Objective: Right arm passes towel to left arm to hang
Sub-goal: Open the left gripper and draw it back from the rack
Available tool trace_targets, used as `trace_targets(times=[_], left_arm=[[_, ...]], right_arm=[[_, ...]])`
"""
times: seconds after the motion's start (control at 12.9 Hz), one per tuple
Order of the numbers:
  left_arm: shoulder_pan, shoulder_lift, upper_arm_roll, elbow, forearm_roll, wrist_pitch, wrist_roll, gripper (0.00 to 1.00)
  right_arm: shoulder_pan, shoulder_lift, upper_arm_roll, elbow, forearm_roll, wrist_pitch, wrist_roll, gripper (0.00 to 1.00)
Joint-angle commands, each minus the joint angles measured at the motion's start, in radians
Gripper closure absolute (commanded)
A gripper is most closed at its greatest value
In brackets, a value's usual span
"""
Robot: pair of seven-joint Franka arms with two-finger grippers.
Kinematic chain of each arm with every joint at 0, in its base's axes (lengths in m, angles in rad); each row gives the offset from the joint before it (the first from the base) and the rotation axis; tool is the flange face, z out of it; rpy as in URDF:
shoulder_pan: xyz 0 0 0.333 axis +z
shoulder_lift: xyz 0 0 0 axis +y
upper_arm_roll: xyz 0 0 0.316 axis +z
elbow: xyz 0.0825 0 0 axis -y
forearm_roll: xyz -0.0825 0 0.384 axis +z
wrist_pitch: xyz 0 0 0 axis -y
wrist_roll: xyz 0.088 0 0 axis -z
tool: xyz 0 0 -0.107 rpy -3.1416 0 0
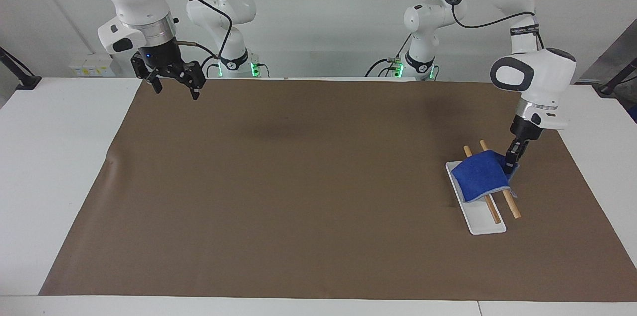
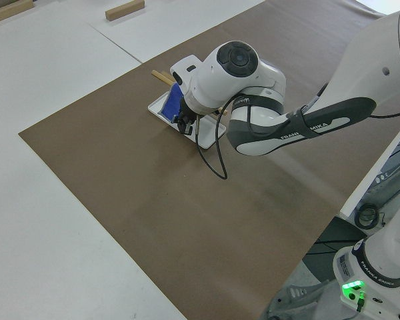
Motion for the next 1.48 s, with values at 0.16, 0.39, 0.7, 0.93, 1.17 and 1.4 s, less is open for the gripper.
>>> trace_targets(times=[0.16,0.39,0.7,0.93,1.17,1.4], left_arm=[[0.023,0.001,0.002,-0.005,0.023,0.018,0.06,0.48],[0.043,0.015,0.004,0.039,0.023,-0.032,0.085,0.48],[0.092,0.038,0.004,0.165,0.11,-0.221,0.088,0.49],[0.113,0.067,0.005,0.297,0.204,-0.402,0.083,0.49],[0.112,0.081,0.005,0.403,0.273,-0.547,0.081,0.49],[0.101,0.084,0.005,0.493,0.351,-0.678,0.077,0.5]], right_arm=[[0.001,-0.003,-0.007,-0.003,0.001,-0.009,-0.025,0.0],[0.001,-0.003,-0.005,-0.003,0.001,-0.009,-0.025,0.0],[0.001,-0.003,-0.005,-0.003,0.001,-0.009,-0.025,0.0],[0.001,-0.003,-0.007,-0.003,0.001,-0.009,-0.025,0.0],[0.001,-0.005,-0.005,-0.003,0.001,-0.009,-0.025,0.0],[0.001,-0.005,-0.007,-0.003,0.001,-0.009,-0.025,0.0]])
